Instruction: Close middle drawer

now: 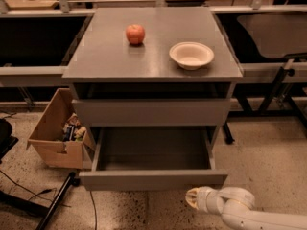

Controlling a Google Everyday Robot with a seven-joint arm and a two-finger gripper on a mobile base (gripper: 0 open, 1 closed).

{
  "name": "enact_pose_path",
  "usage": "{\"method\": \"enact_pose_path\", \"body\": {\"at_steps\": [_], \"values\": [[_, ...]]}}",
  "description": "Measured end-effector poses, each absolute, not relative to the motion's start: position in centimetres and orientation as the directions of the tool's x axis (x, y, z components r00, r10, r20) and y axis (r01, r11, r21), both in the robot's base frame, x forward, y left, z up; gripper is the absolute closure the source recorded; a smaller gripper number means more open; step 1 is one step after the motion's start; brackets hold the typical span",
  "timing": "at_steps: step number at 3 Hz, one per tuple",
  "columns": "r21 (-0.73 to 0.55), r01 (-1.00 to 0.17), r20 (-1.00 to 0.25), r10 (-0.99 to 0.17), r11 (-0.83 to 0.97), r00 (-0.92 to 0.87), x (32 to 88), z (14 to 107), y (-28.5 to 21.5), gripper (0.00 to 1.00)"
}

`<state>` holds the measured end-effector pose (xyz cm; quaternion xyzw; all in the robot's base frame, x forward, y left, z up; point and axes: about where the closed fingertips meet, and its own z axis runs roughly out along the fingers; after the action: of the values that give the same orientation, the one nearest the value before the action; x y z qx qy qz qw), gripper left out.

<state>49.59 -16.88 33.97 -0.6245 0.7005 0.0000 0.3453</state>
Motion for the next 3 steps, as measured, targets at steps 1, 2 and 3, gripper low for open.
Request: {"method": "enact_pose_path", "body": {"at_steps": [1, 2, 3], "values": [[-0.469, -0.862, -0.511, -0.855, 0.192, 0.088, 54.4, 34.7, -15.5, 1.0], [-0.47, -0.862, -0.512, -0.854, 0.191, 0.09, 54.5, 34.6, -15.4, 1.0], [-0.497, -0.845, -0.53, -0.84, 0.198, 0.115, 57.1, 33.5, -15.4, 1.0]]}}
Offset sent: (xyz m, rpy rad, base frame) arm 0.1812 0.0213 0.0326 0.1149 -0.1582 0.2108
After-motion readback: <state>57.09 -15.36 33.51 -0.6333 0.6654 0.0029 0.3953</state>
